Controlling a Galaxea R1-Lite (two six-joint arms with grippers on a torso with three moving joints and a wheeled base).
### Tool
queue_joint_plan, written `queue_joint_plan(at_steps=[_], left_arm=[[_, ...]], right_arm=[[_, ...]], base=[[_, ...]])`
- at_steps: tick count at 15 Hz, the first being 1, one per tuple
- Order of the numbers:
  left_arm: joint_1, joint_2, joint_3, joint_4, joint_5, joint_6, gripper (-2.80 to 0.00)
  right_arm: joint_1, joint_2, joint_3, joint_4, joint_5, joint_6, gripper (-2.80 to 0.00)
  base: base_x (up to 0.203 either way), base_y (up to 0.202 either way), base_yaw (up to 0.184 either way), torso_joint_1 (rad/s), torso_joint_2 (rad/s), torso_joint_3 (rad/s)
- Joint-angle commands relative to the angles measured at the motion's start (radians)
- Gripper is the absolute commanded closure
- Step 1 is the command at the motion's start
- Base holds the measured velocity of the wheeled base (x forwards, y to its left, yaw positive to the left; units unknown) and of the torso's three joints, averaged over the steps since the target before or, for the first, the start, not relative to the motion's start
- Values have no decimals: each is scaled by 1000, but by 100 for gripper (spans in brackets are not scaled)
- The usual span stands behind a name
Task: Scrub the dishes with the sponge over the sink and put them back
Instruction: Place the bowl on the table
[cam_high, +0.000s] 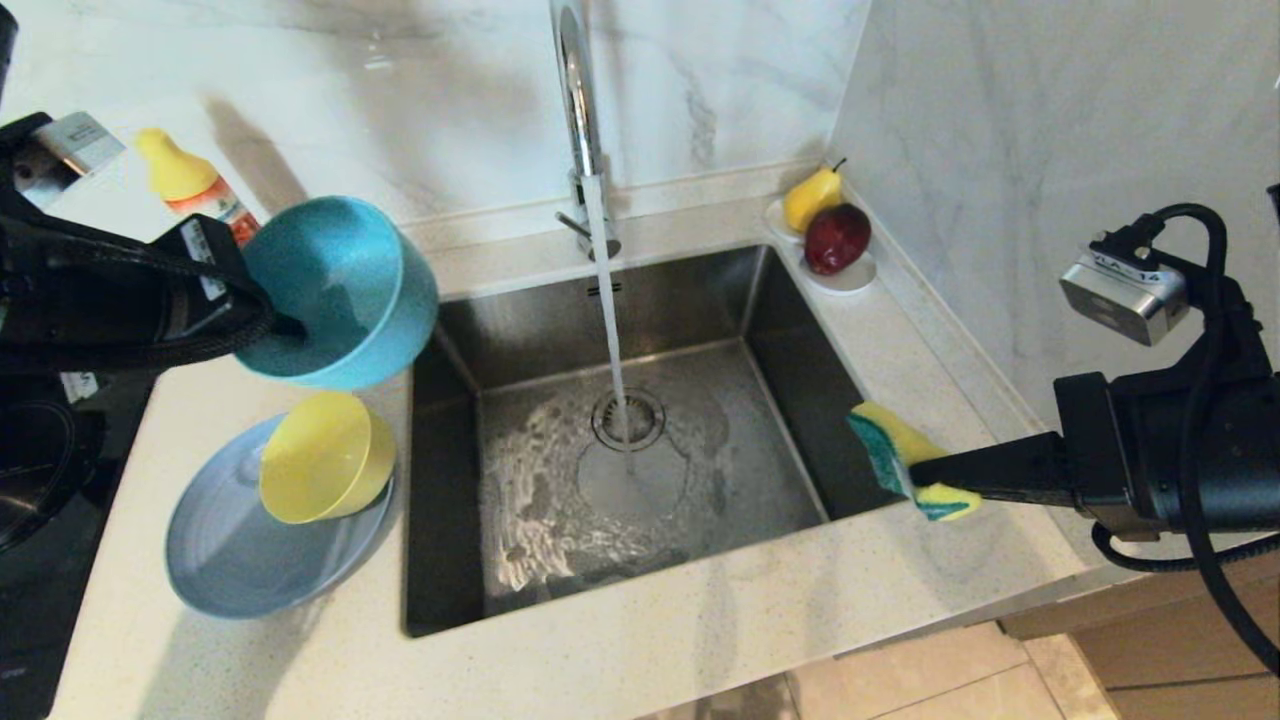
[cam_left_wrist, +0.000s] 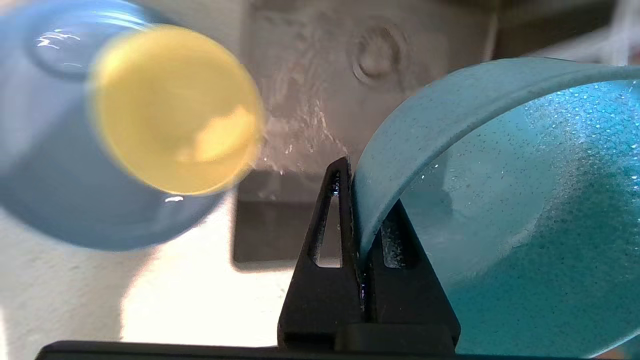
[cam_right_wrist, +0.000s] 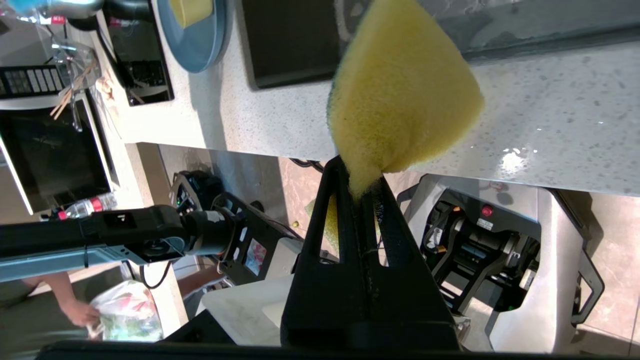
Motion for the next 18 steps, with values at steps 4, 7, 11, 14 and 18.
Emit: queue_joint_plan(at_steps=[4, 7, 11, 14, 18], left_arm=[[231, -21, -38, 62, -35, -14, 0], [344, -26, -40, 76, -36, -38, 0], [472, -56, -29, 81, -35, -102, 0], [527, -79, -16, 97, -29, -127, 0], [676, -66, -14, 87, -28, -143, 0]], right_arm=[[-8, -3, 9, 2, 21, -16, 0], [-10, 3, 24, 1, 21, -17, 0], [-12, 2, 65, -10, 21, -19, 0], [-11, -11, 126, -73, 30, -20, 0], [-11, -11, 122, -79, 33, -21, 0]], base=[[0, 0, 0, 0, 0, 0], [0, 0, 0, 0, 0, 0], [0, 0, 0, 0, 0, 0], [0, 0, 0, 0, 0, 0], [0, 0, 0, 0, 0, 0]])
